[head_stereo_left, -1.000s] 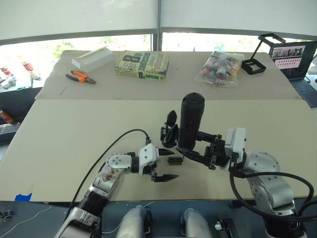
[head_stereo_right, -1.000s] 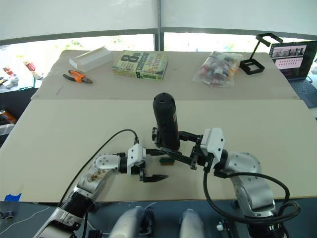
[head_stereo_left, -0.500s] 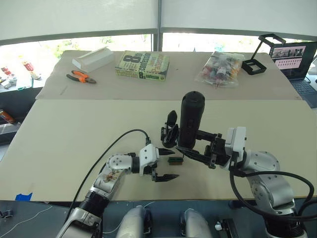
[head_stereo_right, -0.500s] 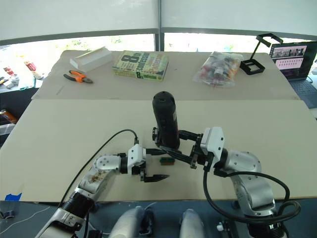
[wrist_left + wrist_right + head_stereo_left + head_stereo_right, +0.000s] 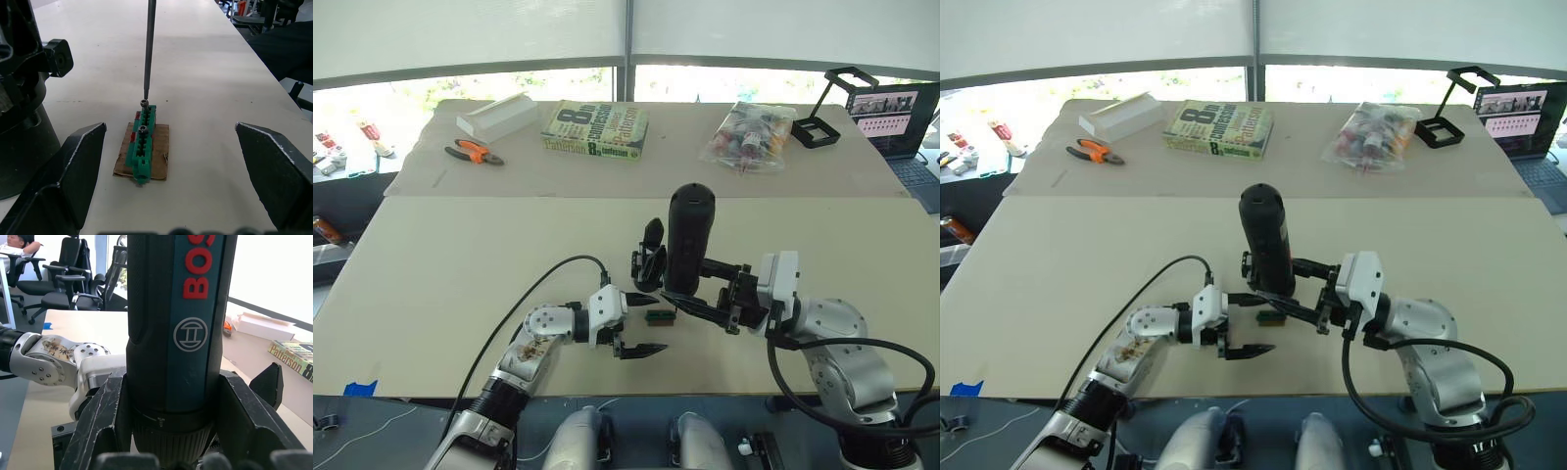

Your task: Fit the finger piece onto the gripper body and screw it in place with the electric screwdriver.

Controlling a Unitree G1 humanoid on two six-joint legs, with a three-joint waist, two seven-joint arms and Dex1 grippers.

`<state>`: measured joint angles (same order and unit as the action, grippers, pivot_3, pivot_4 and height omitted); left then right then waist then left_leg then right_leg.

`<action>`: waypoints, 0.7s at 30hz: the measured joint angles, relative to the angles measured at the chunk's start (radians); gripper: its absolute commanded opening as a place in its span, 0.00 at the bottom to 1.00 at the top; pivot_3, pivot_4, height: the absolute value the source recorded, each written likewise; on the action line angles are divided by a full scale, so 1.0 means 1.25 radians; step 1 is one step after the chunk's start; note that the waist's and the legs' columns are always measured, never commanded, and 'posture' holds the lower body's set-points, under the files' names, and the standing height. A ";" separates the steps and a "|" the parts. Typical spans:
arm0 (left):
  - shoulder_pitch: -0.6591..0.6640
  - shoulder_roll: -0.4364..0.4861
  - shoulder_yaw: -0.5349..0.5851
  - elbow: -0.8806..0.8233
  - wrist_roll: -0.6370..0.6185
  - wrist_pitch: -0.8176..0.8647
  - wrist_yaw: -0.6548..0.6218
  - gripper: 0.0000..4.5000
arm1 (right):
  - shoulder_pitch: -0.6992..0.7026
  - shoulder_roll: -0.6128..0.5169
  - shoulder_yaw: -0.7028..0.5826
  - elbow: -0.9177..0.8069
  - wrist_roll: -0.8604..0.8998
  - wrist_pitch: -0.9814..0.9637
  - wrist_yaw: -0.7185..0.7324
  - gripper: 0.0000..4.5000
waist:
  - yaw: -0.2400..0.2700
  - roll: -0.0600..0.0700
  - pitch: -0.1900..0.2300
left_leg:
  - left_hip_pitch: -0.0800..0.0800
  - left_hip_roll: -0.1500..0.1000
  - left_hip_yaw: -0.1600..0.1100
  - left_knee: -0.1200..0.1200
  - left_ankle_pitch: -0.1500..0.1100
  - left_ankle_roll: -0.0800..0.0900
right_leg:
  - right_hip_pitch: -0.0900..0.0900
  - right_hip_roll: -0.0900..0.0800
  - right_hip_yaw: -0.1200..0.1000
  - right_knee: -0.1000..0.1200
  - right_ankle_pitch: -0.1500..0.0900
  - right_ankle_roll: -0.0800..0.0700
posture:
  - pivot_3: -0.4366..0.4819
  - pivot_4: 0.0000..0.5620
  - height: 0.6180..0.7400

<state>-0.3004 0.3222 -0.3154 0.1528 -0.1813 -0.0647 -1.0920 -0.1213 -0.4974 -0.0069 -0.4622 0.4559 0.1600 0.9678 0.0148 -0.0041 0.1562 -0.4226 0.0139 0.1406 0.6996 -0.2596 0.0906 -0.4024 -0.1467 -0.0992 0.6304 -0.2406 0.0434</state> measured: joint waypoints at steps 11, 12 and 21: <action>0.000 0.000 0.000 0.000 0.000 0.000 0.001 1.00 | 0.002 -0.003 0.002 0.000 0.000 0.004 0.010 0.42 | 0.000 0.000 0.000 | 0.000 0.000 0.000 0.000 0.000 0.000 | 0.000 0.000 0.000 0.000 0.000 0.000 | 0.48 0.27 1.00; 0.000 0.000 0.000 0.000 0.000 0.000 0.001 1.00 | 0.002 -0.004 0.002 0.000 0.000 0.005 0.011 0.42 | 0.000 0.000 0.000 | 0.000 0.000 0.000 0.000 0.000 0.000 | 0.000 0.000 0.000 0.000 0.000 0.000 | 0.48 0.27 1.00; 0.000 -0.003 0.000 0.000 -0.001 0.004 0.004 1.00 | 0.002 -0.026 0.003 0.000 0.000 0.017 0.025 0.42 | 0.001 0.000 0.000 | 0.000 0.000 0.000 0.000 0.000 0.000 | 0.000 0.000 0.000 0.000 0.000 0.000 | 0.48 0.27 1.00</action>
<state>-0.3002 0.3190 -0.3151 0.1526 -0.1822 -0.0594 -1.0876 -0.1191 -0.5302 -0.0030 -0.4622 0.4562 0.1817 0.9991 0.0155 -0.0041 0.1561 -0.4225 0.0138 0.1405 0.6997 -0.2597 0.0909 -0.4022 -0.1470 -0.0992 0.6304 -0.2405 0.0434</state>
